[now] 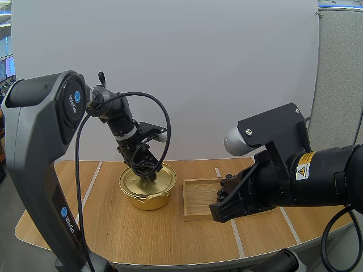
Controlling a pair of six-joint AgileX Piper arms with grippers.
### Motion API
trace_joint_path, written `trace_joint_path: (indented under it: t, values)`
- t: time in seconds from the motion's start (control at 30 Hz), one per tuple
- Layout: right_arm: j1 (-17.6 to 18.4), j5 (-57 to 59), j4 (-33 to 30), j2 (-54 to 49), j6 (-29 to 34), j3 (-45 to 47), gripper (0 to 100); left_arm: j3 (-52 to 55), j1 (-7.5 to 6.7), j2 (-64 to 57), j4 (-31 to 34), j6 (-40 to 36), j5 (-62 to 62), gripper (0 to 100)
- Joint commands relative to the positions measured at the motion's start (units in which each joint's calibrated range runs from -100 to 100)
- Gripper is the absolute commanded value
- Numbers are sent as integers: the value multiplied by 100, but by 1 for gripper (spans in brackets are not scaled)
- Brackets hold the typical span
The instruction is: Open the pot, put the pineapple inside, and close it
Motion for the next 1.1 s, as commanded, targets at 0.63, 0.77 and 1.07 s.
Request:
trace_joint_path:
  t: [0.63, 0.77, 1.07]
  values:
    - [-22, 0, -40, -50, -7, 21, 0, -639, 0, -947, 417, -227, 1310, 100]
    - [-22, 0, -40, -50, -7, 21, 0, -784, 0, -1636, 417, -232, 1310, 100]
    - [-22, 0, -38, -50, -7, 21, 0, -933, 0, -2997, 417, -252, 1310, 100]
